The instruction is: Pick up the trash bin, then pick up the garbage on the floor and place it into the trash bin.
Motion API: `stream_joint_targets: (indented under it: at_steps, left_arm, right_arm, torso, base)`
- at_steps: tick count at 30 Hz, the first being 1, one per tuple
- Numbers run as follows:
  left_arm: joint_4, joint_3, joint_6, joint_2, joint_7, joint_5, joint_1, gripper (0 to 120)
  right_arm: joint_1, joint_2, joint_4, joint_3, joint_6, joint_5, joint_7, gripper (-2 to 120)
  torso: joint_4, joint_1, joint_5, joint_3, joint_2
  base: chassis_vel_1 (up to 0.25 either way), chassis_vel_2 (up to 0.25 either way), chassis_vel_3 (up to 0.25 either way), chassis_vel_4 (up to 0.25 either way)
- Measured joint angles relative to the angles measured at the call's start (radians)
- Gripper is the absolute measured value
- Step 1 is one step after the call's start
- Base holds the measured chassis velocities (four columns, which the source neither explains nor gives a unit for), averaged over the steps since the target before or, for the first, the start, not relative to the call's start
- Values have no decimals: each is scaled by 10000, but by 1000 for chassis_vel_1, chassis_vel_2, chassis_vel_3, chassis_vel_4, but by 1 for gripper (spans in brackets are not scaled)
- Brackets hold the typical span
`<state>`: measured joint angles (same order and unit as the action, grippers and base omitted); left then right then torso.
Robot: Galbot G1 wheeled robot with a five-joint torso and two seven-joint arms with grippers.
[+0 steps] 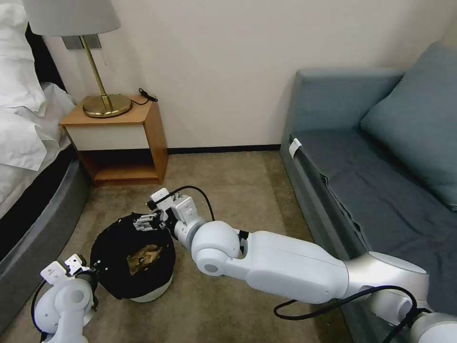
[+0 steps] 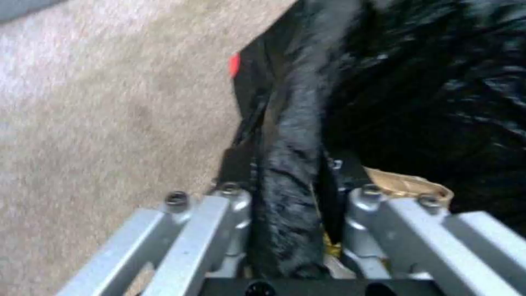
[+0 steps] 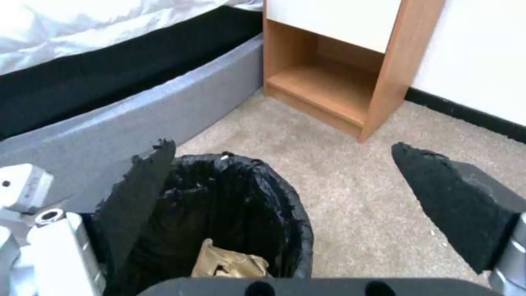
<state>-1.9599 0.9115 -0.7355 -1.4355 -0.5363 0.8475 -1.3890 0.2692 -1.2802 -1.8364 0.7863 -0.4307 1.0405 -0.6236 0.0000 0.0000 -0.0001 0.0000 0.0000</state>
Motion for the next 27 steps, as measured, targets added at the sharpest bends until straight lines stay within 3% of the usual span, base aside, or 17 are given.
stream_joint_targets:
  at_steps: [3,6,9,10,12,13,14,15,16,18,20,21,23,25,27]
  left_arm:
    - [-433,122,182,-14,995,-811,-371,45]
    - [-699,252,351,-14,1488,-1104,-575,53]
    - [-1168,548,872,-22,3056,-1967,-984,67]
    - [-1168,548,872,-22,3056,-1967,-984,67]
    - [-1431,790,2145,-63,4964,-2819,-1279,77]
    - [-1464,837,2536,-74,5332,-2974,-1337,79]
    - [-1464,837,2536,-74,5332,-2974,-1337,79]
    - [-1538,946,3483,-96,6193,-3324,-1481,85]
    - [-1559,968,3757,-107,6431,-3424,-1528,88]
    - [-1719,1016,4917,-154,7598,-3863,-1797,98]
    - [-1753,1015,5056,-165,7776,-3928,-1845,98]
    - [-1913,993,5556,-223,8311,-4185,-2025,100]
    - [-2309,809,5949,-318,8760,-4508,-2232,100]
    - [-2399,728,5989,-345,8801,-4595,-2262,100]
    - [-2513,563,6097,-402,8812,-4841,-2324,100]
  right_arm:
    - [62,93,-55,-95,7,-19,2,100]
    - [90,169,-111,-163,11,-24,4,100]
    - [277,328,-254,-413,18,-23,11,100]
    - [277,328,-254,-413,18,-23,11,100]
    - [697,560,-429,-858,97,-42,163,100]
    - [790,624,-465,-942,143,-62,214,100]
    - [790,624,-465,-942,143,-62,214,100]
    - [1139,909,-611,-1319,406,-181,442,100]
    - [1235,986,-652,-1417,492,-222,512,100]
    - [1886,1648,-970,-2261,1200,-717,1004,100]
    - [2021,1793,-1053,-2456,1365,-884,1100,100]
    - [2602,2312,-1449,-3221,1922,-1550,1457,100]
    - [3973,3019,-2485,-5092,2439,-2915,1932,100]
    - [4483,3135,-2759,-5685,2526,-3376,2058,100]
    - [5872,3270,-3317,-7196,2832,-4585,2304,100]
  torso:
    - [0,0,0,0,0]
    - [0,-1,0,0,0]
    - [1,-1,1,0,0]
    - [1,-1,1,0,0]
    - [2,0,2,-1,0]
    - [3,-1,2,0,0]
    - [3,-1,2,0,0]
    - [3,-1,2,-1,0]
    - [3,-1,3,-1,0]
    - [0,-1,3,0,0]
    - [-2,-1,3,-1,0]
    - [-1,0,5,0,0]
    - [-2,-1,3,-2,0]
    - [0,-1,6,-1,0]
    - [-2,-1,6,-2,1]
  base:
    - [0,0,0,0]
    - [0,0,0,0]
    - [0,0,0,0]
    - [0,0,0,0]
    - [0,0,0,0]
    - [0,0,0,0]
    - [0,0,0,0]
    - [0,0,0,0]
    - [0,0,0,0]
    - [0,0,0,0]
    - [0,0,0,0]
    - [0,0,0,0]
    - [0,0,0,0]
    - [0,0,0,0]
    - [0,0,0,0]
